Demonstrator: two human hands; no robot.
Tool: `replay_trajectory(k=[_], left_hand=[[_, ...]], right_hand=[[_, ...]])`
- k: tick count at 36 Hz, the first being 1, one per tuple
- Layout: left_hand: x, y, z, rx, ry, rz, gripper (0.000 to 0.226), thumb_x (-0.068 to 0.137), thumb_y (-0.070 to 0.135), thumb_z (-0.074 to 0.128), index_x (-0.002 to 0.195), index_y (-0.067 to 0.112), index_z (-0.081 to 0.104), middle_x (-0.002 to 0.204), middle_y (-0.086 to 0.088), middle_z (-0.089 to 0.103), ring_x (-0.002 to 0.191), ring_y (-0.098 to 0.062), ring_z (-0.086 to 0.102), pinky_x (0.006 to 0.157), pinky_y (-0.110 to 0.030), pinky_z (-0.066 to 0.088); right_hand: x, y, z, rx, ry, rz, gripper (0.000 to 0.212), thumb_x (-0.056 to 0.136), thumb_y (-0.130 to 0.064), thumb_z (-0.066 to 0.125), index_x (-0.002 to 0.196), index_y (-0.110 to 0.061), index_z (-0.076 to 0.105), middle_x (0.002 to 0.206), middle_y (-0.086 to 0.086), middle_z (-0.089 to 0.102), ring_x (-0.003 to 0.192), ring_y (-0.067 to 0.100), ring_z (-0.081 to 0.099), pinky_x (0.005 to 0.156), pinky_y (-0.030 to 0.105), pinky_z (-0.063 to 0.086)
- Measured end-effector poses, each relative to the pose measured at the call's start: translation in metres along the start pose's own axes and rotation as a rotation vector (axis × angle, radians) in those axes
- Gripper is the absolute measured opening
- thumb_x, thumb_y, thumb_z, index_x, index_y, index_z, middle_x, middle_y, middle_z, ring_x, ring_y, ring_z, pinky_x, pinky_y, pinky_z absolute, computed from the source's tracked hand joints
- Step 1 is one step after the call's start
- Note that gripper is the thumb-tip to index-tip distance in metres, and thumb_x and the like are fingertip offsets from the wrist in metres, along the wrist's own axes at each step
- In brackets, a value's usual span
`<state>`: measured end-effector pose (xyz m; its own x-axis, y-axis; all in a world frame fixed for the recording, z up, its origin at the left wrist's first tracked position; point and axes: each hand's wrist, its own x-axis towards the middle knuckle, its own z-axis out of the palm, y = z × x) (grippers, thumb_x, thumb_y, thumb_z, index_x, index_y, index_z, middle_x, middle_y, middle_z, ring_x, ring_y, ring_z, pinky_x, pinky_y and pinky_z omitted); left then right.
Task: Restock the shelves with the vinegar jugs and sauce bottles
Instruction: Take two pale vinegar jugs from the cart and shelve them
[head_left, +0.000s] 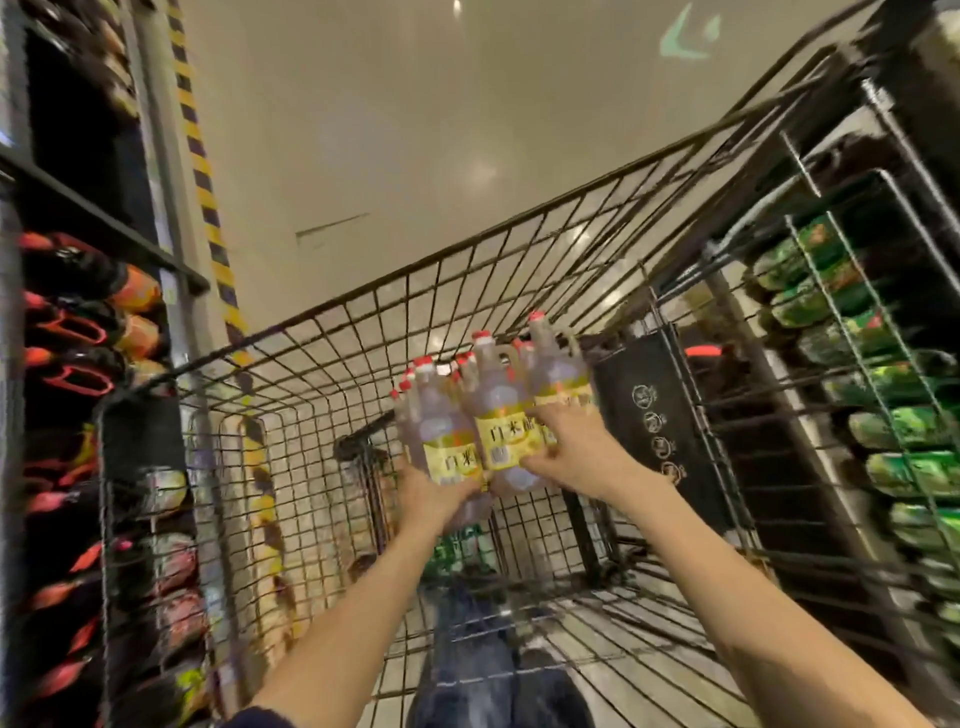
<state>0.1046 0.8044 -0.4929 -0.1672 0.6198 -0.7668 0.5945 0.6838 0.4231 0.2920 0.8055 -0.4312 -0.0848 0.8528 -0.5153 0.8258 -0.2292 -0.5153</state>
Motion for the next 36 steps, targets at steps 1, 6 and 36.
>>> replay_trajectory(k=[1, 6, 36], left_hand=[[0.000, 0.001, 0.002, -0.016, 0.021, -0.005, 0.081, 0.055, 0.042, 0.089, 0.118, 0.003, 0.056, 0.109, -0.011, 0.068, 0.097, -0.025, 0.065, 0.079, -0.033, 0.053], [-0.001, 0.005, 0.007, -0.067, 0.068, -0.025, 0.060, 0.062, 0.029, 0.088, 0.110, 0.004, 0.065, 0.105, -0.012, 0.069, 0.096, -0.026, 0.067, 0.068, -0.025, 0.046], [-0.038, -0.052, -0.108, -0.419, -0.219, -0.107, 0.040, 0.064, 0.030, 0.080, 0.096, 0.022, 0.057, 0.091, -0.004, 0.072, 0.081, -0.019, 0.071, 0.065, -0.029, 0.054]], right_hand=[[0.001, 0.001, 0.002, -0.004, -0.009, 0.011, 0.060, 0.083, -0.031, 0.065, 0.136, -0.010, 0.046, 0.133, 0.011, 0.053, 0.124, 0.026, 0.047, 0.097, 0.036, 0.041], [0.003, 0.004, 0.007, -0.001, -0.006, 0.015, 0.050, 0.082, -0.025, 0.066, 0.126, -0.004, 0.053, 0.122, 0.015, 0.059, 0.114, 0.029, 0.053, 0.089, 0.035, 0.042], [0.036, 0.009, 0.063, 0.080, 0.099, 0.449, 0.059, 0.063, -0.053, 0.080, 0.098, -0.009, 0.062, 0.093, 0.009, 0.068, 0.086, 0.025, 0.064, 0.069, 0.033, 0.053]])
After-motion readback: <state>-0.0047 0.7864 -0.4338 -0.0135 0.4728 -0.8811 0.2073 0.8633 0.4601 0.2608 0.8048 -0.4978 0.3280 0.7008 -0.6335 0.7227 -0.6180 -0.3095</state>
